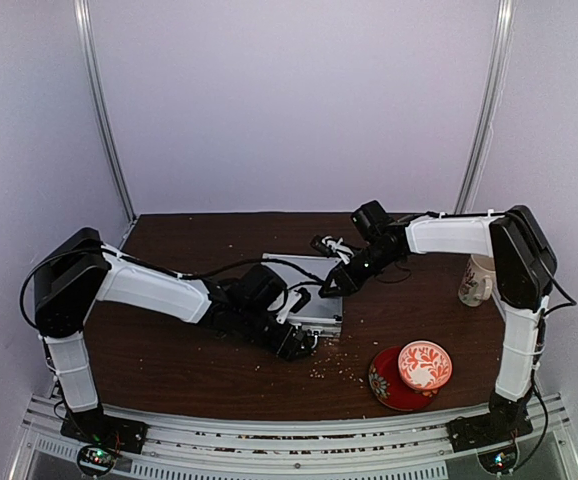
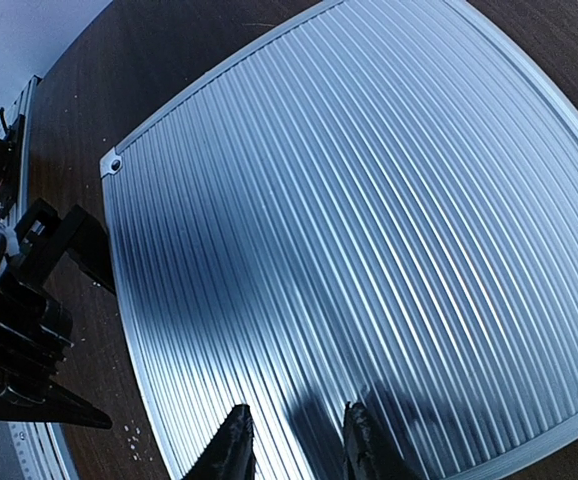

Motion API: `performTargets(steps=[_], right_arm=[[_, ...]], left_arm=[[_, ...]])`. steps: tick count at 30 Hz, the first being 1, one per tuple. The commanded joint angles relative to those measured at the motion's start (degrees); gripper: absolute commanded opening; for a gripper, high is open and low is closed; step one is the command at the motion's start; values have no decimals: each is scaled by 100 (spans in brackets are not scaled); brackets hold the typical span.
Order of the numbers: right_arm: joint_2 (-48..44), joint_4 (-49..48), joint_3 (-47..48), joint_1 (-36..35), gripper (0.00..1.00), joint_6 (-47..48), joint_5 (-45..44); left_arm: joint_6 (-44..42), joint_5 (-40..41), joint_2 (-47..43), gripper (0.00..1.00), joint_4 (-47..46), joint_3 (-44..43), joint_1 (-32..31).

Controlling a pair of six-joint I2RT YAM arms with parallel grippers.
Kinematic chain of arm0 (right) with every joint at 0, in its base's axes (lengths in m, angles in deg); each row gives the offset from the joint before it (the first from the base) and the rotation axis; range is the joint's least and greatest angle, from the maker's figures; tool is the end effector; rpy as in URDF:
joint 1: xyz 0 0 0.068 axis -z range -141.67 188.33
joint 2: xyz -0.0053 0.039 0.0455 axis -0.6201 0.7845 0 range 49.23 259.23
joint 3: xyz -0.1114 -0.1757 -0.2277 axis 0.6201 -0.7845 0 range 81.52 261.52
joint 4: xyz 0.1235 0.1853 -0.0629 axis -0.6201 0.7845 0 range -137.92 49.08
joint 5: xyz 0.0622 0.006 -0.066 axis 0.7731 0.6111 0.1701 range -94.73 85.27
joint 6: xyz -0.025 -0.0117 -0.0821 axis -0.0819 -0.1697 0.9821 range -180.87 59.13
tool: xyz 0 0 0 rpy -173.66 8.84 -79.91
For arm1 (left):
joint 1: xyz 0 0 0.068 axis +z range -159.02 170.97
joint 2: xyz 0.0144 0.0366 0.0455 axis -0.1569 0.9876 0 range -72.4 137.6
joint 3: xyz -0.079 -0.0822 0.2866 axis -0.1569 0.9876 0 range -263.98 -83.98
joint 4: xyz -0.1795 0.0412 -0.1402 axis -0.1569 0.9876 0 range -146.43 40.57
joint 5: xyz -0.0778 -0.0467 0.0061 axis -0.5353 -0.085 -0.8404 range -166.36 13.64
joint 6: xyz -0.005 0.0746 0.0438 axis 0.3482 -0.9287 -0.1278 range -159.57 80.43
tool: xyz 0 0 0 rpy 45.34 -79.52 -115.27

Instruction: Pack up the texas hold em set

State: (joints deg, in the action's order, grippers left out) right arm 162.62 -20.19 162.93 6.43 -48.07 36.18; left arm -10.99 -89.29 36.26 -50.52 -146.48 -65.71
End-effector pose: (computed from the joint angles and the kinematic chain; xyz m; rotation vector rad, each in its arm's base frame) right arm 0.3285 0.2635 0.2139 -1.2067 2.2589 1.0514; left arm 0.2044 -0.3421 0.1692 0.7509 2.5715 -0.8460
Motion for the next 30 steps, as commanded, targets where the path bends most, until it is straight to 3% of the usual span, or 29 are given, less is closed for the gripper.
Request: performTargets(steps=[1, 12, 26, 30], right_arm=[[235, 231, 25, 8, 33, 76, -272], [277, 251, 24, 8, 34, 113, -310], [305, 266, 11, 8, 34, 155, -320], [327, 285, 16, 8, 35, 173, -311]], left_arm=[[-87, -387, 179, 76, -238, -193, 17], [-173, -662, -143, 72, 80, -493, 17], [-605, 722, -1211, 72, 1512, -964, 130], [-674, 986, -1295, 66, 1520, -751, 131]])
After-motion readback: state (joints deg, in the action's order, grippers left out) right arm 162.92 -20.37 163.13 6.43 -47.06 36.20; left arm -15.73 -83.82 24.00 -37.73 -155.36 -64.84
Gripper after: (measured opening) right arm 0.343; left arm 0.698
